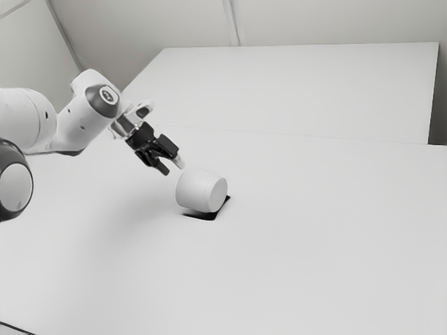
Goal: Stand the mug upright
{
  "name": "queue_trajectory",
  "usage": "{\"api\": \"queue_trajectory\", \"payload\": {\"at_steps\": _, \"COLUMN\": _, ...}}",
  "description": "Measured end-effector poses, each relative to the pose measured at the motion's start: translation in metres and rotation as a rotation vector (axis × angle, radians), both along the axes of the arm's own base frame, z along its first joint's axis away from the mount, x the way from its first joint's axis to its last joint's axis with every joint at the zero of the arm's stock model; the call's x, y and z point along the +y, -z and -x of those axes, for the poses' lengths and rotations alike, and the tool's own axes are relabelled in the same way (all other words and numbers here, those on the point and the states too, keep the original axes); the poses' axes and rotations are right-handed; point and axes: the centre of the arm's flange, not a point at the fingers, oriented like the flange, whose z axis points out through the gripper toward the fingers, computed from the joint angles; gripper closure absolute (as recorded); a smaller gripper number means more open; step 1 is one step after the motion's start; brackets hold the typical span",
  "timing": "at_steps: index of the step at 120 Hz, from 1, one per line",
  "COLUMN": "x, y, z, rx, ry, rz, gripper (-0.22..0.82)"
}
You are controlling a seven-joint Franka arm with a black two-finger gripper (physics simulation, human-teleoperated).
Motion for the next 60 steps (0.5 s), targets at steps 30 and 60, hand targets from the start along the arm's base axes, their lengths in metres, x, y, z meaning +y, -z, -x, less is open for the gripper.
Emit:
{"api": "queue_trajectory", "payload": {"at_steps": 30, "x": 0.004, "y": 0.019, "z": -0.012, "rx": -0.070, "ry": 0.062, "rz": 0.059, "gripper": 0.00}}
{"api": "queue_trajectory", "payload": {"at_steps": 60, "x": -0.002, "y": 0.052, "z": -0.008, "rx": -0.052, "ry": 0.067, "rz": 0.226, "gripper": 0.00}}
